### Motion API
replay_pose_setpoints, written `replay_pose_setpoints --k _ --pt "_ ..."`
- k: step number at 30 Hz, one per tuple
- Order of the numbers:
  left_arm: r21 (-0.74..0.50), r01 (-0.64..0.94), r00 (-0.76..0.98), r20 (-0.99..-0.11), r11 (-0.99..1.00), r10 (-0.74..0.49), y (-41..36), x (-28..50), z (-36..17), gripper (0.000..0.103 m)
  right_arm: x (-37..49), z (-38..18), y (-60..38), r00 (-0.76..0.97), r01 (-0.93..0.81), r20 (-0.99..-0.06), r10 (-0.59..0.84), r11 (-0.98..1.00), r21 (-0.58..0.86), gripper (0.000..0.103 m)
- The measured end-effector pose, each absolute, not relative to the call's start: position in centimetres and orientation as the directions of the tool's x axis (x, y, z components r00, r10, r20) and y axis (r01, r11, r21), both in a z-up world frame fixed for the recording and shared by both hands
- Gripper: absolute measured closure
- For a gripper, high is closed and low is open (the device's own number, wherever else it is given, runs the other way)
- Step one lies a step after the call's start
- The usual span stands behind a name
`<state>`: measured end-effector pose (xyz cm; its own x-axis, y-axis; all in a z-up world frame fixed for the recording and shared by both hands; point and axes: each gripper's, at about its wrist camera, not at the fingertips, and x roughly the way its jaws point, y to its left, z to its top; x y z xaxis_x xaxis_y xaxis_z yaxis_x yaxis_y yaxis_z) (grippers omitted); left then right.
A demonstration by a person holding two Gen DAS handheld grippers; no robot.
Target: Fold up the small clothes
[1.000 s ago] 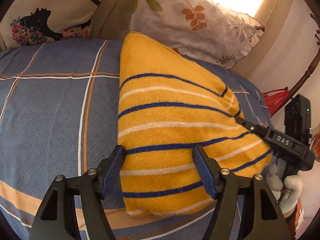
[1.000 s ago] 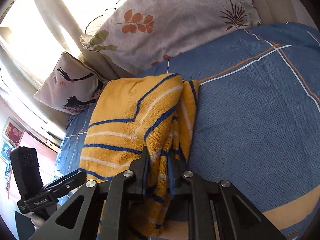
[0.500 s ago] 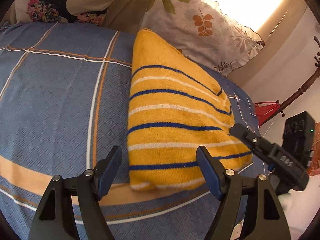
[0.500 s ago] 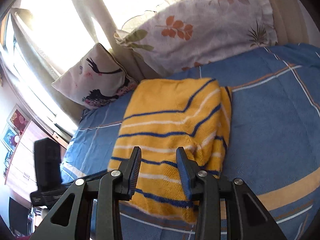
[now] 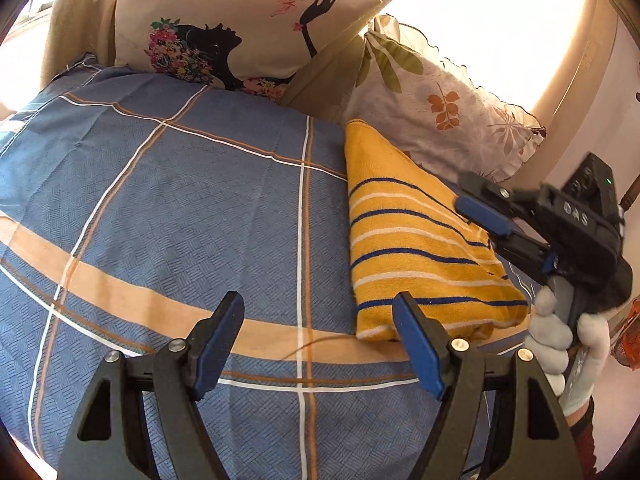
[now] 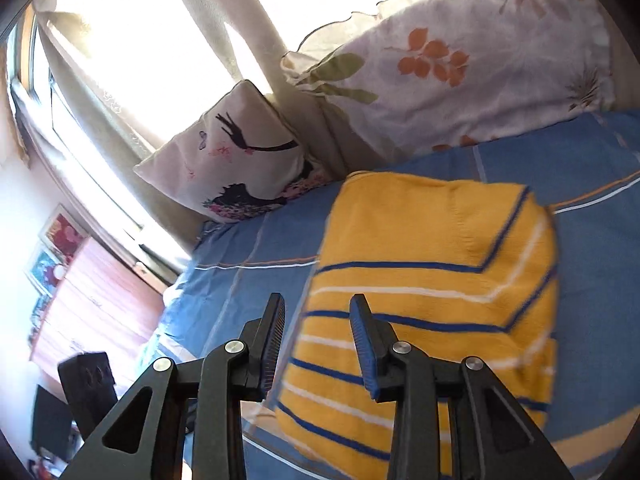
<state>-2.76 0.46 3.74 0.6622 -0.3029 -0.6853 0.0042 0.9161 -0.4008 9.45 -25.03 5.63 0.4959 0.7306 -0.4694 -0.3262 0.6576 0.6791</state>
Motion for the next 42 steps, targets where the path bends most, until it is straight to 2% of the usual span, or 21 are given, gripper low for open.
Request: replay_pose_setpoints --k 2,4,6,10,16,18,20,22,26,29,31,33,35,37,38,39,41,42 --pt "-0.407 0.003 0.658 -0.687 0.913 -0.308 0.8 -2.9 3.6 0.027 12.7 3.8 -23.1 0.393 -0.289 -0.43 0.813 0.553 0.781 0.063" --pt "-0.414 0.004 0.654 -0.688 0.91 -0.316 1.0 -3.1 3.5 0.027 15.8 1.7 -22.1 0.337 -0.199 -0.436 0.835 0.515 0.834 0.06" --pt "-0.416 0.01 0.655 -0.684 0.909 -0.321 1.0 -3.3 3.6 0.027 17.9 0.5 -23.2 0.396 -0.11 -0.447 0.802 0.525 0.844 0.062" --pt "-0.421 0.023 0.655 -0.679 0.907 -0.332 1.2 -3.3 3.7 0.027 18.5 -0.4 -29.0 0.558 0.022 -0.371 0.742 0.434 0.901 0.062" --pt "-0.449 0.018 0.645 -0.678 0.893 -0.353 1.8 -3.3 3.1 0.027 14.6 -1.5 -37.5 0.691 0.13 -0.418 0.59 0.466 0.875 0.066" --pt "-0.458 0.014 0.643 -0.676 0.889 -0.359 2.1 -3.4 3.0 0.027 12.7 -1.9 -40.5 0.732 0.226 -0.489 0.475 0.508 0.832 0.062" --pt "-0.458 0.014 0.644 -0.676 0.889 -0.358 2.1 -3.5 3.1 0.027 10.8 -2.8 -43.3 0.734 0.343 -0.565 0.378 0.511 0.788 0.047" --pt "-0.449 0.017 0.649 -0.675 0.894 -0.351 1.9 -3.7 3.3 0.027 8.9 -2.7 -45.2 0.768 0.313 -0.504 0.395 0.456 0.833 0.047" --pt "-0.43 0.027 0.647 -0.681 0.902 -0.344 0.8 -3.9 3.3 0.027 5.5 1.3 -43.3 0.806 0.139 -0.417 0.421 0.551 0.823 0.045" --pt "-0.402 0.036 0.653 -0.684 0.915 -0.327 -0.1 -4.3 3.5 0.027 3.4 3.4 -39.4 0.768 -0.037 -0.341 0.543 0.569 0.822 0.039" --pt "-0.381 0.042 0.658 -0.685 0.923 -0.313 -0.6 -4.7 3.6 0.027 3.2 3.4 -36.3 0.703 -0.125 -0.317 0.636 0.55 0.826 0.038" --pt "-0.367 0.049 0.662 -0.684 0.929 -0.305 -1.0 -5.0 3.8 0.027 3.1 2.3 -34.3 0.644 -0.169 -0.323 0.694 0.541 0.824 0.038" --pt "-0.346 0.054 0.672 -0.682 0.937 -0.29 -1.3 -5.4 4.2 0.027 3.1 0.7 -33.7 0.639 -0.133 -0.375 0.671 0.577 0.806 0.038" --pt "-0.315 0.053 0.687 -0.677 0.947 -0.264 -1.5 -6.0 4.6 0.027 2.8 -0.7 -34.7 0.663 -0.092 -0.38 0.645 0.574 0.814 0.045" --pt "-0.299 0.051 0.697 -0.673 0.953 -0.248 -1.5 -6.2 4.7 0.027 2.4 -1.0 -35.4 0.675 -0.078 -0.379 0.633 0.572 0.817 0.052" --pt "-0.281 0.046 0.706 -0.67 0.959 -0.231 -1.6 -6.4 4.8 0.027 2.1 -1.0 -35.9 0.693 -0.063 -0.386 0.609 0.585 0.809 0.054" --pt "-0.252 0.041 0.72 -0.663 0.967 -0.203 -1.8 -6.8 4.9 0.027 0.3 0.1 -36.4 0.744 -0.058 -0.403 0.532 0.653 0.755 0.053" --pt "-0.245 0.043 0.723 -0.662 0.969 -0.199 -2.1 -6.9 4.9 0.027 -0.8 0.9 -36.4 0.768 -0.057 -0.419 0.485 0.704 0.708 0.047"
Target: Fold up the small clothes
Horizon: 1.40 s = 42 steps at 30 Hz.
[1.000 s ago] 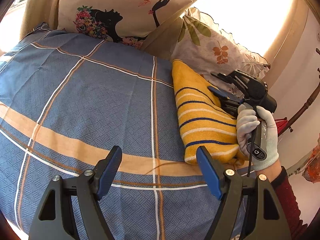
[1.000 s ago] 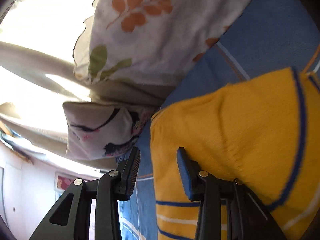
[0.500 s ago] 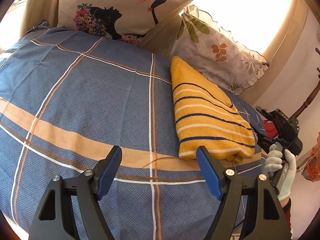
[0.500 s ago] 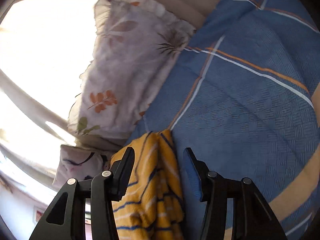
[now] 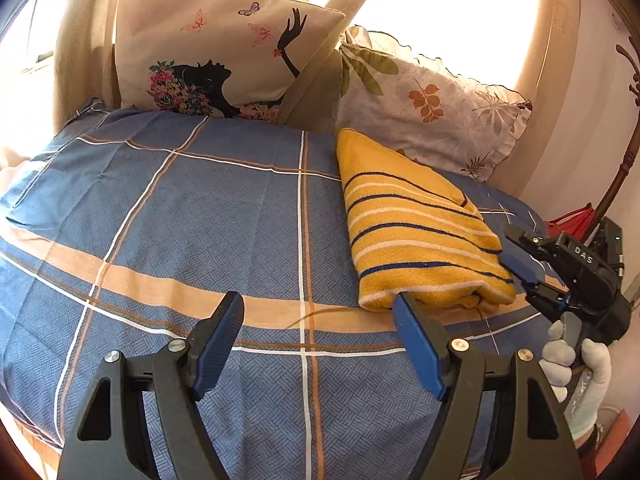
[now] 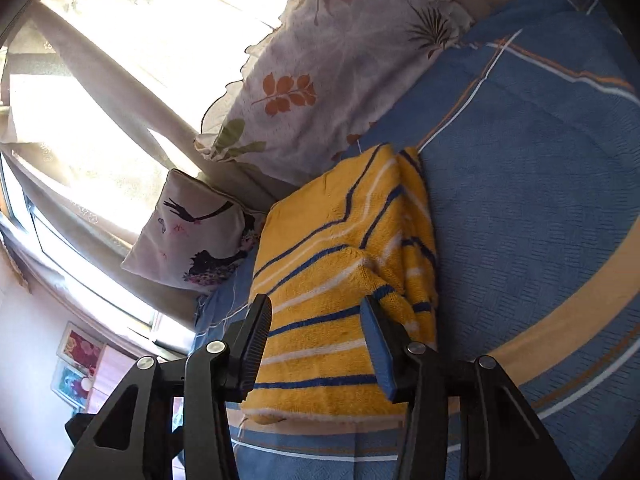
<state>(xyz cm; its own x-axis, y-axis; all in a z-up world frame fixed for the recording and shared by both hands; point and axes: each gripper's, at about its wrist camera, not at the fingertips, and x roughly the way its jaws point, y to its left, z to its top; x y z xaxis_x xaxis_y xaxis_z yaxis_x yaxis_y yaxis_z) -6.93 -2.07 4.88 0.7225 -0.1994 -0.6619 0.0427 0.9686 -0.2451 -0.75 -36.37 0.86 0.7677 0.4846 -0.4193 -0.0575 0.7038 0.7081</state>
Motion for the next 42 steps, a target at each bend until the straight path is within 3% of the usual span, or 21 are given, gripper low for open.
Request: replay_pose_setpoints --k 3,7,9,12,15,21,25,28,32,42 --pt "-0.259 0.057 0.712 -0.666 0.964 -0.222 -2.6 -7.0 4.6 0.027 -2.6 2.5 -35.1 0.785 -0.121 -0.41 0.465 0.764 0.634 0.043" --pt "-0.269 0.065 0.699 -0.675 0.961 -0.236 -2.8 -7.5 4.3 0.027 -2.6 2.6 -32.0 0.675 -0.272 -0.363 0.643 0.673 0.688 0.043" --pt "-0.269 0.062 0.706 -0.669 0.961 -0.233 -2.6 -8.1 4.5 0.027 -1.5 1.2 -30.3 0.577 -0.285 -0.384 0.721 0.618 0.733 0.042" --pt "-0.258 0.061 0.729 -0.649 0.964 -0.22 -2.1 -9.2 5.3 0.027 -2.0 -0.8 -30.2 0.585 -0.174 -0.489 0.647 0.689 0.704 0.042" --pt "-0.206 0.045 0.776 -0.609 0.978 -0.164 -1.9 -10.5 6.2 0.02 -4.3 -0.3 -31.8 0.665 -0.066 -0.544 0.512 0.765 0.64 0.042" --pt "-0.052 -0.042 0.865 -0.502 0.998 0.01 -3.4 -12.3 7.5 0.003 -10.5 2.5 -33.9 0.789 0.026 -0.544 0.286 0.869 0.494 0.031" --pt "-0.04 -0.036 0.823 -0.567 0.999 0.006 -4.3 -12.0 6.5 0.002 -12.7 2.9 -32.8 0.807 0.052 -0.562 0.18 0.927 0.371 0.026" --pt "-0.121 0.025 0.767 -0.634 0.992 -0.096 -4.7 -11.5 5.0 0.002 -12.5 2.5 -31.8 0.791 0.056 -0.589 0.162 0.941 0.334 0.025" --pt "-0.117 0.03 0.714 -0.693 0.993 -0.104 -5.6 -11.2 3.1 0.002 -11.9 2.1 -30.9 0.771 0.051 -0.617 0.159 0.95 0.309 0.025" --pt "-0.104 0.02 0.696 -0.713 0.994 -0.088 -5.8 -11.2 2.4 0.002 -11.6 1.3 -29.8 0.745 0.055 -0.658 0.112 0.972 0.228 0.024"
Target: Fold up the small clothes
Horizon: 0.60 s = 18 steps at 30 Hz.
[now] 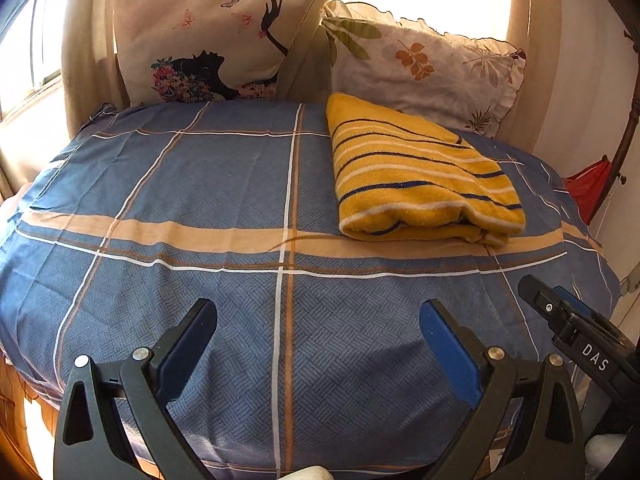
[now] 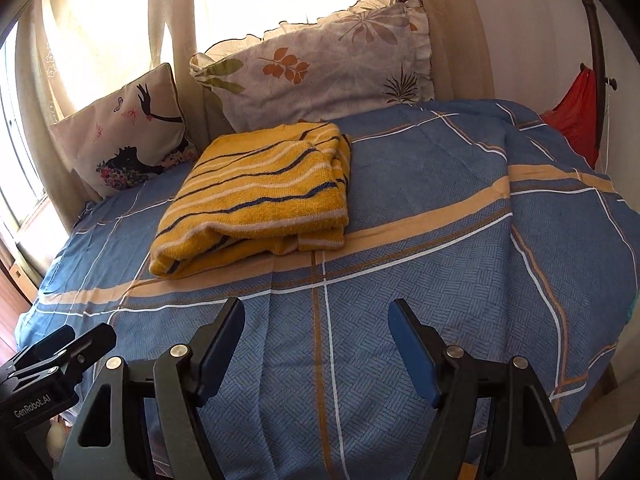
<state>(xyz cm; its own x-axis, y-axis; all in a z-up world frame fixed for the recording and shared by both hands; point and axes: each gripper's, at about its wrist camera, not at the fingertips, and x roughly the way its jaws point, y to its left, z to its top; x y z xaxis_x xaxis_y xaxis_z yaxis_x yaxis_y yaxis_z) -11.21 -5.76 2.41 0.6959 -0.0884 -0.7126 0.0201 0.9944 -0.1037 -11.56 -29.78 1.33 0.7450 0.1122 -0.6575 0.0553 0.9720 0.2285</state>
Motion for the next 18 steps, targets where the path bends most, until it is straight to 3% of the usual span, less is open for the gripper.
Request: replay_pose_setpoints --k 18 --pt "-0.094 0.022 0.679 -0.73 0.995 -0.084 -5.83 -10.97 1.87 0.002 -11.56 0.93 -29.31 0.73 0.043 -0.674 0.112 0.977 0.209 0.023"
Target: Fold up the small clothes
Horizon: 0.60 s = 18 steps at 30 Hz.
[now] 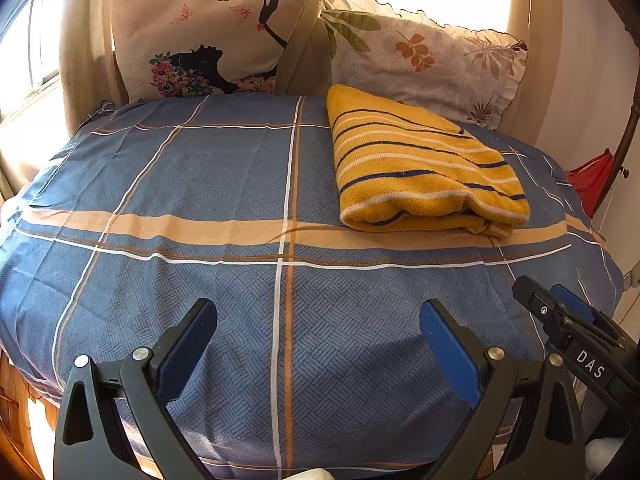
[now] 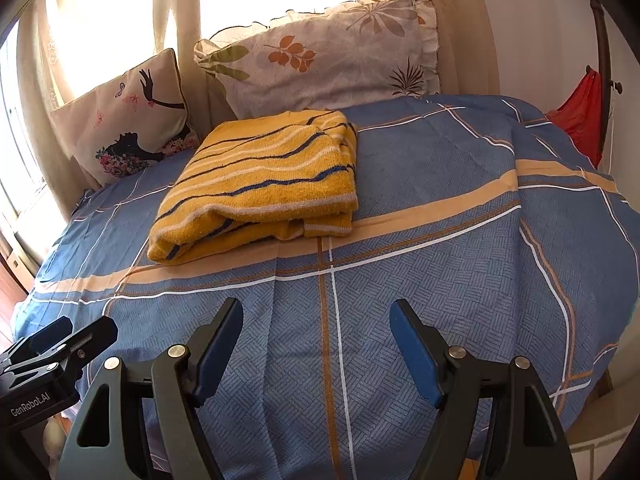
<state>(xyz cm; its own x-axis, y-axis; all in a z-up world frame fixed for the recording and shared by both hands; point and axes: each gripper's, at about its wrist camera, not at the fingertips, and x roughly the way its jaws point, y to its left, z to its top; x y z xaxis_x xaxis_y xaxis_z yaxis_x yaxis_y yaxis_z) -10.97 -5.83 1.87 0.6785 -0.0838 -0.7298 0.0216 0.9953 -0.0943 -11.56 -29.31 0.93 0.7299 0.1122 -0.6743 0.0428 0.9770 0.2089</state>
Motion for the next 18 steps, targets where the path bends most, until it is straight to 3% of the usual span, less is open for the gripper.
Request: replay_pose_setpoints --k 18 --pt "-0.077 0.024 0.658 -0.749 0.997 -0.073 -6.2 -10.84 1.2 0.002 -11.45 0.6 -29.13 0.722 0.039 -0.682 0.118 0.977 0.21 0.022"
